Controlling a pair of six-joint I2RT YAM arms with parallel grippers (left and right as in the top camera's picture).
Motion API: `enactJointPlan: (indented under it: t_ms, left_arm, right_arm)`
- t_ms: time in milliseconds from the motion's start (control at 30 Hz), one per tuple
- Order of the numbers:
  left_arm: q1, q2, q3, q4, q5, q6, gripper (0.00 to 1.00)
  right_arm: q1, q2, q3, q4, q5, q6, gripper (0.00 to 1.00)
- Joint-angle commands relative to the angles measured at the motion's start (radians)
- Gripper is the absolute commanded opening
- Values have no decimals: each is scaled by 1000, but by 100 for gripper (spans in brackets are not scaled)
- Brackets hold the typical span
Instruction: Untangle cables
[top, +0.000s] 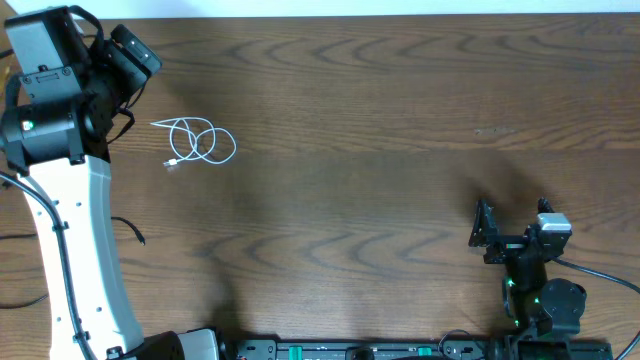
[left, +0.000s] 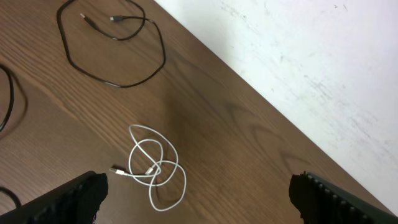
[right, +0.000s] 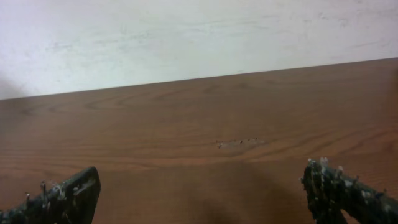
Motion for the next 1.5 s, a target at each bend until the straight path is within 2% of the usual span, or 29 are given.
enactJointPlan:
  t_ms: [0, 200, 300, 433, 633, 800, 1033, 1200, 1467]
  left_arm:
    - [4, 0, 9, 0, 2, 17, 98]
    - [4, 0, 9, -16, 6, 17, 98]
    - [4, 0, 9, -39, 90, 2, 98]
    - [4, 0, 9, -37, 126, 2, 98]
    - [4, -13, 9, -165, 110, 3, 98]
    - [4, -35, 6, -236, 117, 89, 98]
    - [4, -97, -37, -125, 117, 199, 98]
    - [4, -145, -102, -64, 118, 341, 98]
    - [4, -303, -364, 132, 118, 368, 98]
  right_arm:
    - [6, -7, -4, -2, 5, -9, 99]
    - [6, -7, -4, -2, 6, -9, 99]
    - [6, -7, -4, -2, 6, -9, 99]
    - [6, -7, -3, -2, 5, -9, 99]
    - [6, -7, -3, -2, 5, -9, 99]
    - [6, -7, -3, -2, 6, -9, 99]
    - [6, -7, -4, -2, 5, -9, 99]
    - [6, -7, -3, -2, 5, -9, 99]
    - [6, -7, -4, -2, 5, -9, 99]
